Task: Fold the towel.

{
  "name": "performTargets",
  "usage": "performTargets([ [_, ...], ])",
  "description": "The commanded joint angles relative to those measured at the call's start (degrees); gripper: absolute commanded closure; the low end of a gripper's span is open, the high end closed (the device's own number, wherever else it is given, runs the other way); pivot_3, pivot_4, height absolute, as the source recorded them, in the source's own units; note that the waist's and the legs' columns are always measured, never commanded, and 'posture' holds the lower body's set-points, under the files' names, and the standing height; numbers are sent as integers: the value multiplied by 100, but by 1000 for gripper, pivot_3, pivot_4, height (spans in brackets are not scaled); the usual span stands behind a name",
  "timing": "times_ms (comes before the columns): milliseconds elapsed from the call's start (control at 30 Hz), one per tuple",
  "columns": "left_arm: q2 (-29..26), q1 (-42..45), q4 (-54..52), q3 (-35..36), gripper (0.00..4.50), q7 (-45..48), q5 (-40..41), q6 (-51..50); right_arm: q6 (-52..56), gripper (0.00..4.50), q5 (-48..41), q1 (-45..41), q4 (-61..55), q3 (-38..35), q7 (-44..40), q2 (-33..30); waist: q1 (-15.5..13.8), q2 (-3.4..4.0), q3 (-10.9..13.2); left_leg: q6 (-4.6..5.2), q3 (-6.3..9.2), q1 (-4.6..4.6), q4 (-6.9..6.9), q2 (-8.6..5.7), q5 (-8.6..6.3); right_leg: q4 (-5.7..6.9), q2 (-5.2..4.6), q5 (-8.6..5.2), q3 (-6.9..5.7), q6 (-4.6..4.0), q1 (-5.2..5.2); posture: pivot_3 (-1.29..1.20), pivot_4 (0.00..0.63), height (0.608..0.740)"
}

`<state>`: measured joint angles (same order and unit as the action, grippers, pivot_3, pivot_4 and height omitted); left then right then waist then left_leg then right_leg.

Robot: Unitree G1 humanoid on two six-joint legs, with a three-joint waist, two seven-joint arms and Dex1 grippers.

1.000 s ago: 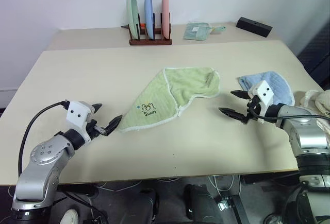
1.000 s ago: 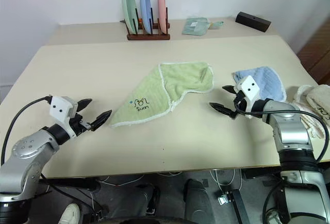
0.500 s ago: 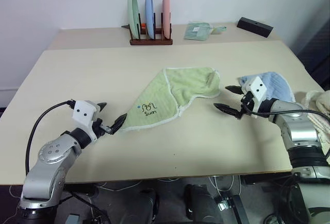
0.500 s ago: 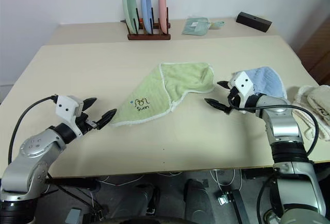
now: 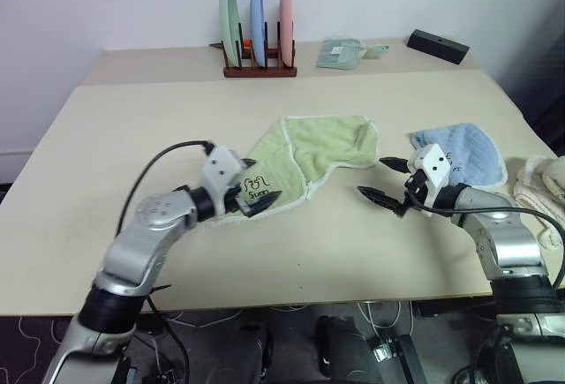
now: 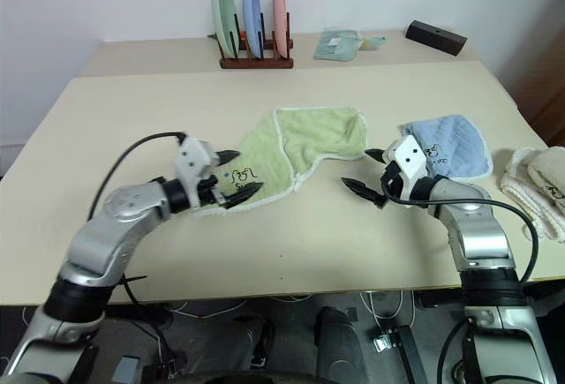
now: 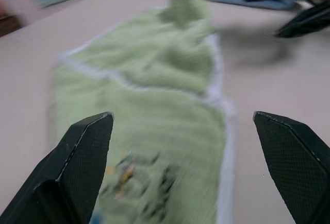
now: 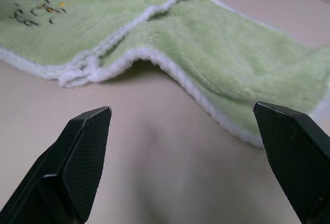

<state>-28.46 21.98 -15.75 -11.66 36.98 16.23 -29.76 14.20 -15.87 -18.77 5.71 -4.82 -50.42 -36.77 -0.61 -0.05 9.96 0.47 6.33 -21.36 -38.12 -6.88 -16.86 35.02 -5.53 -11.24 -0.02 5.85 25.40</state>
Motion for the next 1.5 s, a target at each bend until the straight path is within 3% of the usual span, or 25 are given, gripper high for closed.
performTargets([
  [33, 131, 287, 358, -826, 66, -53, -788, 103, 15, 0, -19, -76, -339, -56, 191, 71, 16, 1, 0, -1, -2, 1, 0, 1, 0, 1, 1, 0, 2, 0, 1, 0, 150, 740],
  [200, 513, 529, 857, -1358, 66, -294, -1386, -101, -17, 0, 14, -128, -314, 13, 295, 132, -12, 0, 0, -3, -1, 0, 1, 2, 2, 1, 5, 0, 2, 0, 1, 0, 150, 740],
  [467, 669, 475, 971, -1014, 66, -463, -1466, -345, -123, 0, 59, -168, -205, 12, 338, 144, -13, 0, 0, -3, 0, 1, -1, 0, 3, 3, 4, 0, 1, 1, -1, 0, 150, 740],
  [533, 575, 435, 1060, -845, 886, -463, -1464, -215, -160, 0, 86, -187, -176, 14, 351, 161, -3, 0, 0, -3, 0, 2, -1, 0, 3, 4, 4, 0, 1, 1, 0, 0, 150, 740],
  [733, 511, 373, 1302, -490, 3906, -417, -1371, 70, -212, 0, 101, -220, -142, 23, 381, 196, -9, 0, 0, -6, 0, 2, -1, 3, 5, 5, 4, 0, 1, 1, 2, 0, 150, 740],
  [767, 523, 378, 1335, -465, 4343, -406, -1368, 97, -221, 0, 100, -232, -121, 19, 379, 200, -13, 0, 0, -6, 0, 2, -1, 2, 5, 5, 5, 0, 1, 1, 2, 0, 150, 740],
  [800, 533, 342, 1253, -341, 4483, -325, -1232, 186, -232, 0, 101, -208, -130, 18, 387, 208, -15, 0, 0, -6, 0, 2, -1, 1, 5, 5, 4, 0, 1, 1, 1, 0, 150, 740],
  [900, 414, 83, 751, -46, 4483, 138, -788, 581, -253, 0, 99, -102, -209, 17, 413, 211, -7, 0, 0, -6, 0, 0, -1, 1, 4, 5, 0, 0, 1, 1, 3, 0, 150, 740],
  [1000, 69, -291, 356, 367, 4483, 589, -304, 307, -216, 0, 63, -65, -317, 9, 419, 193, 8, 1, 0, -6, 0, -1, 0, 4, 4, 5, 0, 0, 1, 0, 5, 0, 150, 740],
  [1133, -900, -1088, -288, 943, 4483, 1437, 396, -185, -197, 0, 52, -72, -364, 9, 390, 147, 42, 2, -1, -6, 0, 1, 1, 9, 4, 9, 4, -1, 2, -2, 6, 0, 150, 740],
  [1267, -1611, -1756, -411, 1381, 4483, 1731, 454, -93, -170, 0, 56, -120, -381, 45, 344, 127, 21, 2, 0, 0, 0, 1, 3, 8, 1, 5, 3, -1, 2, -2, 5, 0, 150, 740],
  [1433, -1682, -1889, -168, 1621, 4483, 1533, 480, -97, -191, 0, 106, -277, -277, 171, 312, 207, -21, 1, 0, 31, 4, 1, 1, 0, -17, 5, 2, -1, -2, -1, -1, 0, 150, 740],
  [1500, -1591, -1874, -166, 1713, 3795, 1475, 671, -266, -209, 0, 122, -361, -216, 222, 312, 242, -6, 2, 0, 31, 4, 1, 1, 1, -17, 5, -1, -1, -2, -1, 2, 0, 150, 740],
])
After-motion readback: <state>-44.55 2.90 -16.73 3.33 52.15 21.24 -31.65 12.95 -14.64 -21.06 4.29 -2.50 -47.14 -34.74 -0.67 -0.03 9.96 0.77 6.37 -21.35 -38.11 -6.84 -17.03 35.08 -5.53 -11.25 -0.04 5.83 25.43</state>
